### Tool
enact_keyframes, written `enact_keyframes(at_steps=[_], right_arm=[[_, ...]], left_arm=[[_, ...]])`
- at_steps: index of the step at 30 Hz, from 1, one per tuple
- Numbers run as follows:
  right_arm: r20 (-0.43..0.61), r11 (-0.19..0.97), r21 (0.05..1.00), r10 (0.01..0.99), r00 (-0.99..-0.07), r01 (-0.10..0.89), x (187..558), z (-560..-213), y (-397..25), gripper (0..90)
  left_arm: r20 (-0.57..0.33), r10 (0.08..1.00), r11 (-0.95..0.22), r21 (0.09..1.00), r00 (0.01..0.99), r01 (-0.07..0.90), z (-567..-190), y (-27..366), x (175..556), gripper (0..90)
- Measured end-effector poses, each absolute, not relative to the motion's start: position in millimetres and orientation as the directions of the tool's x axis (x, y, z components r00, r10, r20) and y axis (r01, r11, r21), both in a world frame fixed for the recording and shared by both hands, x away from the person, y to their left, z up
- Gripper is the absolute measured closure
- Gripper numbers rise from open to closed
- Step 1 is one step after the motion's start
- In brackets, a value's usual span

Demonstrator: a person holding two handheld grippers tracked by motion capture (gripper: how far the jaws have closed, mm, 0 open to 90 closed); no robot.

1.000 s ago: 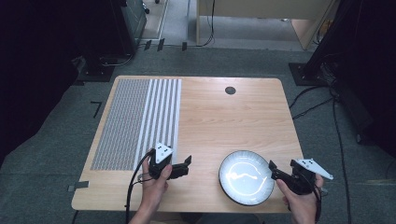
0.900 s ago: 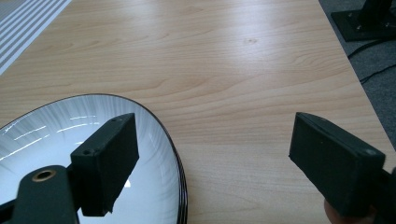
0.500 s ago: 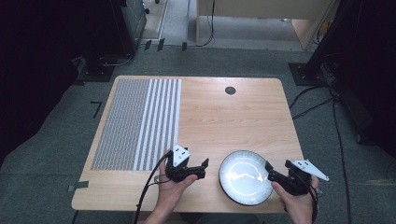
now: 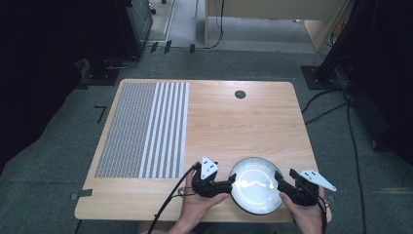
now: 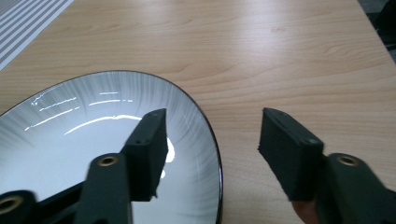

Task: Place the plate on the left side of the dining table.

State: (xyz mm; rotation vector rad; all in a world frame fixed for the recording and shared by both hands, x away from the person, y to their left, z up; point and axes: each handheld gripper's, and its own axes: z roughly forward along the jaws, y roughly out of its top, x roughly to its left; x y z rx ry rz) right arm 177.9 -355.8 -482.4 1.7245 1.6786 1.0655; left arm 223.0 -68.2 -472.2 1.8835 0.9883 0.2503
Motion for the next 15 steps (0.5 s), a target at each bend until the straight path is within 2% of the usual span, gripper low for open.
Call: enact_keyframes(at_steps=[2, 3, 5, 10, 15], right_arm=[[0.189, -0.111, 0.801, 0.979, -0.074, 0.588, 177, -483, -356, 46.3], [0.189, -0.112, 0.8, 0.979, -0.071, 0.589, 176, -485, -356, 50.8], [0.193, -0.113, 0.797, 0.978, -0.073, 0.593, 176, -485, -357, 53.6], [0.211, -0.115, 0.796, 0.973, -0.094, 0.594, 174, -487, -359, 66.5], [0.21, -0.098, 0.793, 0.97, -0.12, 0.601, 173, -492, -357, 71.6]], left_arm=[[-0.235, 0.718, -0.216, 0.819, 0.655, 0.531, -473, -69, 223, 27.8], [-0.241, 0.712, -0.22, 0.816, 0.66, 0.535, -475, -71, 222, 33.6], [-0.245, 0.702, -0.235, 0.807, 0.668, 0.542, -478, -74, 221, 35.9], [-0.235, 0.686, -0.271, 0.796, 0.689, 0.541, -483, -81, 217, 48.0], [-0.243, 0.708, -0.274, 0.771, 0.663, 0.575, -489, -83, 218, 57.4]])
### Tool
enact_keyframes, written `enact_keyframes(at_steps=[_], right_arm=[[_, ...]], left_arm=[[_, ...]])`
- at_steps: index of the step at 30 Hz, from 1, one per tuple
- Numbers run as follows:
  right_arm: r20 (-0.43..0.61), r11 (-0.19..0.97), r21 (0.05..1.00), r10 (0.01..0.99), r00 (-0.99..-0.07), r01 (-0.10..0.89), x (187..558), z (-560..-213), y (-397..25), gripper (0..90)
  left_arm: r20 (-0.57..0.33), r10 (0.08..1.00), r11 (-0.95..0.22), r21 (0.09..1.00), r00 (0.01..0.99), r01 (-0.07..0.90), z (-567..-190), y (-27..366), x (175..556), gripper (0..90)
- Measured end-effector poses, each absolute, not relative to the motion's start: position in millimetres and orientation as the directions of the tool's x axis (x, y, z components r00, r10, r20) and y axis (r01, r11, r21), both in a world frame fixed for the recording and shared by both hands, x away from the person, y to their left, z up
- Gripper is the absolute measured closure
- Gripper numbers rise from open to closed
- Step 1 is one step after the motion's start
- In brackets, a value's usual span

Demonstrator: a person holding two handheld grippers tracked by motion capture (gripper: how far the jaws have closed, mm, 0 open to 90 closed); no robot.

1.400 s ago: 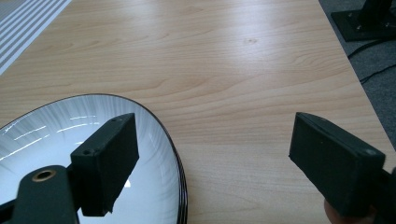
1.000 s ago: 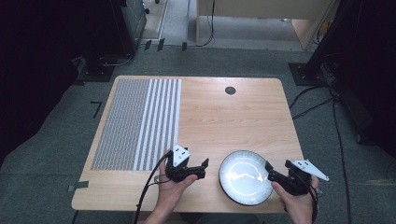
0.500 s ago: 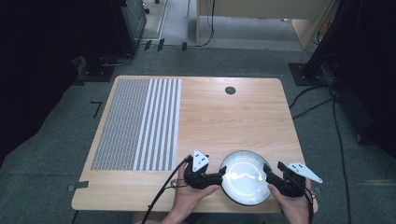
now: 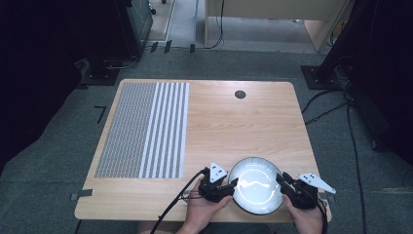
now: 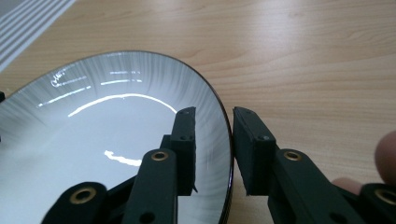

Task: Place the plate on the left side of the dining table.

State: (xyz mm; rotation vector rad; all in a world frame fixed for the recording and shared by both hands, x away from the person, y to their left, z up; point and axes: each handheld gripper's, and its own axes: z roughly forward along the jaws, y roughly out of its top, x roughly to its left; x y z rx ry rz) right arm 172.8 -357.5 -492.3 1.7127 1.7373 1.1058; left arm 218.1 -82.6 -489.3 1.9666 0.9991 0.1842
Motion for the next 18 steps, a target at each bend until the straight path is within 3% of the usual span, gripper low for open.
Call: enact_keyframes(at_steps=[7, 12, 18], right_arm=[[0.232, -0.133, 0.783, 0.969, -0.086, 0.608, 171.9, -496.7, -359.6, 79.4], [0.232, -0.117, 0.755, 0.968, -0.096, 0.645, 174.8, -497.4, -360.2, 76.9], [0.264, -0.17, 0.759, 0.963, -0.058, 0.629, 171.2, -491.1, -361.8, 82.7]], left_arm=[[-0.229, 0.71, -0.288, 0.769, 0.666, 0.571, -493.6, -83.9, 216.4, 66.6], [-0.219, 0.71, -0.295, 0.77, 0.67, 0.565, -494.5, -84.7, 215.7, 65.8], [-0.213, 0.708, -0.3, 0.772, 0.673, 0.56, -494.5, -84.3, 214.6, 65.2]])
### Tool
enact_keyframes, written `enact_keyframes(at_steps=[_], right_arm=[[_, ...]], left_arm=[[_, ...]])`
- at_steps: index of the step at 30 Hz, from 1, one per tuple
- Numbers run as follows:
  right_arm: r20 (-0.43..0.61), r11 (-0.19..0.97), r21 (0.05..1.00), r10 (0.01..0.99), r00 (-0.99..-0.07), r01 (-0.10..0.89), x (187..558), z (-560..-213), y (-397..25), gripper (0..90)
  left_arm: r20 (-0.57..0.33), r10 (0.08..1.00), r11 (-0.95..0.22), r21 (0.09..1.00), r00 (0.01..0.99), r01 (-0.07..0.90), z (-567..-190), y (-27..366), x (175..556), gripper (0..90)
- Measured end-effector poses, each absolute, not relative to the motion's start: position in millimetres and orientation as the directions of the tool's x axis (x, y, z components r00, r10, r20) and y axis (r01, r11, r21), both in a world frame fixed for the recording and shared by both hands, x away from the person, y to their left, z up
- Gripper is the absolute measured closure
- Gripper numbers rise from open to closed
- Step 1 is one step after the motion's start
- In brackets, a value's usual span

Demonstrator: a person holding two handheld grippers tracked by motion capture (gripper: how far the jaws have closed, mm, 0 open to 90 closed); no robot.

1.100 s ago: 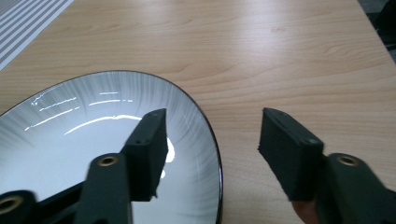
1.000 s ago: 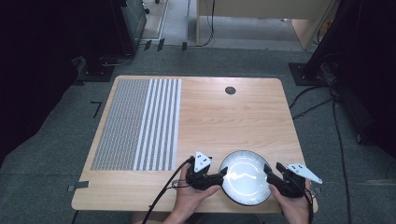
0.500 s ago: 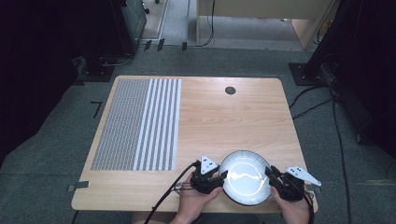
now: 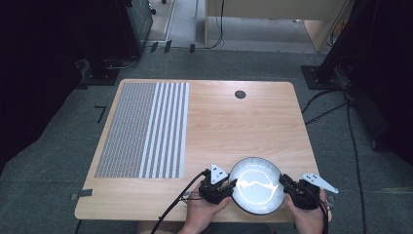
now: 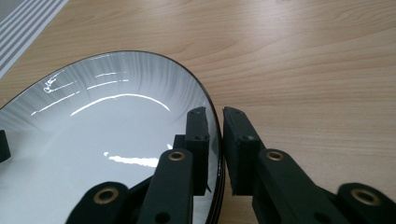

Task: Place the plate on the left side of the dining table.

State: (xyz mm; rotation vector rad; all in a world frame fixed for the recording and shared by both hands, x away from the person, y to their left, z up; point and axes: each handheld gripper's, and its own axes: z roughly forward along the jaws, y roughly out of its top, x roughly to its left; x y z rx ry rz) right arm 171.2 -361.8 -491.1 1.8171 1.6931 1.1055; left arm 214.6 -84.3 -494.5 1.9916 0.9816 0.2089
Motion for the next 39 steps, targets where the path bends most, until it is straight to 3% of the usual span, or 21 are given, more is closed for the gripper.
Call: enact_keyframes(at_steps=[6, 13, 24, 29, 39], right_arm=[[0.289, -0.194, 0.749, 0.956, -0.048, 0.633, 170, -490, -366, 85.4], [0.447, -0.328, 0.695, 0.894, -0.027, 0.64, 170, -489, -379, 89.8], [0.499, -0.359, 0.664, 0.866, -0.031, 0.656, 172, -492, -383, 89.7], [0.539, -0.374, 0.636, 0.841, -0.041, 0.675, 175, -496, -382, 89.7], [0.59, -0.398, 0.614, 0.805, -0.062, 0.681, 178, -504, -383, 88.7]], left_arm=[[-0.202, 0.706, -0.307, 0.777, 0.679, 0.55, -493, -84, 214, 67.7], [-0.212, 0.705, -0.306, 0.77, 0.677, 0.56, -494, -84, 215, 67.1], [-0.232, 0.708, -0.293, 0.763, 0.667, 0.576, -494, -84, 217, 66.3], [-0.286, 0.7, -0.262, 0.749, 0.654, 0.608, -494, -82, 221, 63.7], [-0.315, 0.701, -0.232, 0.748, 0.639, 0.622, -488, -77, 220, 66.7]])
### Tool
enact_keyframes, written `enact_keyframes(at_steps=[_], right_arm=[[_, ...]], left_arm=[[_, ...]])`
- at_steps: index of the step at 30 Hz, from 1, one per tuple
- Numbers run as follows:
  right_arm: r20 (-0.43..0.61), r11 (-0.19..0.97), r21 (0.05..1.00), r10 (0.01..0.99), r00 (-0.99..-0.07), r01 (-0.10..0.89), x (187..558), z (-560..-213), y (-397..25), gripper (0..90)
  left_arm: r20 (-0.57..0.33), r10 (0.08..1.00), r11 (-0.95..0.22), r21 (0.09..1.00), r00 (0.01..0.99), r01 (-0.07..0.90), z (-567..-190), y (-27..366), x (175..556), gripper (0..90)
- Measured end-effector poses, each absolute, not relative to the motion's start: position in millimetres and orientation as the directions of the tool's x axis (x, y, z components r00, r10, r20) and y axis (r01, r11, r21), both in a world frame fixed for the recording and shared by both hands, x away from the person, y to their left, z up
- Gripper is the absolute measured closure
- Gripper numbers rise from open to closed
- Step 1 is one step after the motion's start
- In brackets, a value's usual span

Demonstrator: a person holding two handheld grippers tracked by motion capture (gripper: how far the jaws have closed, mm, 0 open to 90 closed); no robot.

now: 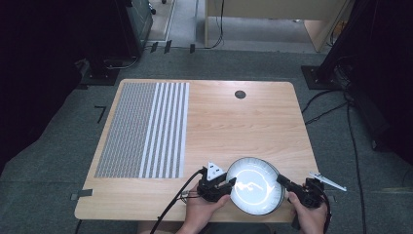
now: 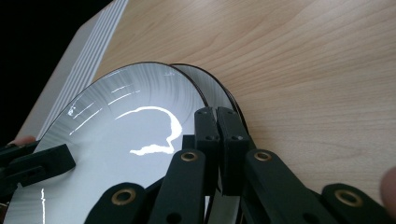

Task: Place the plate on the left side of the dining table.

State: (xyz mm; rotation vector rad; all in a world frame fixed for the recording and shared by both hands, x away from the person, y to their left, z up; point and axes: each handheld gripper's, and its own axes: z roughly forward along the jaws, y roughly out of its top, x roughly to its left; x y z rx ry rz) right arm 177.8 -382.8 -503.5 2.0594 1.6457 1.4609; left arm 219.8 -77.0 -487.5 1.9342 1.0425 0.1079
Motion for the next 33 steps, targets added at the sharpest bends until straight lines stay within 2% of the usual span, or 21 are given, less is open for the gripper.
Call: enact_keyframes(at_steps=[3, 7, 15, 16, 19, 20, 27, 31, 33], right_arm=[[0.624, -0.421, 0.599, 0.778, -0.068, 0.682, 179, -506, -383, 87.8], [0.62, -0.407, 0.6, 0.781, -0.078, 0.689, 180, -508, -377, 85.5], [0.51, -0.288, 0.675, 0.847, -0.148, 0.68, 180, -505, -356, 78.1], [0.478, -0.252, 0.684, 0.864, -0.16, 0.684, 180, -503, -353, 74.0], [0.443, -0.209, 0.684, 0.88, -0.17, 0.699, 180, -501, -351, 71.5], [0.416, -0.172, 0.657, 0.895, -0.163, 0.734, 178, -500, -349, 70.8], [0.509, -0.256, 0.537, 0.858, -0.067, 0.804, 177, -498, -352, 77.4], [0.652, -0.382, 0.439, 0.758, 0.004, 0.813, 180, -506, -362, 82.7], [0.666, -0.402, 0.438, 0.746, 0.01, 0.804, 180, -508, -363, 83.1]], left_arm=[[-0.327, 0.701, -0.213, 0.752, 0.633, 0.624, -482, -74, 220, 67.9], [-0.324, 0.707, -0.191, 0.768, 0.628, 0.611, -478, -70, 220, 69.5], [-0.331, 0.734, -0.158, 0.766, 0.593, 0.623, -478, -62, 227, 74.2], [-0.332, 0.741, -0.153, 0.763, 0.584, 0.628, -478, -63, 227, 74.9], [-0.334, 0.744, -0.149, 0.762, 0.579, 0.63, -479, -65, 227, 75.6], [-0.335, 0.745, -0.146, 0.762, 0.577, 0.631, -479, -65, 227, 76.0], [-0.345, 0.746, -0.134, 0.76, 0.57, 0.636, -479, -65, 228, 77.1], [-0.356, 0.743, -0.126, 0.757, 0.567, 0.641, -480, -65, 229, 77.1], [-0.356, 0.741, -0.127, 0.759, 0.57, 0.639, -480, -64, 228, 77.0]])
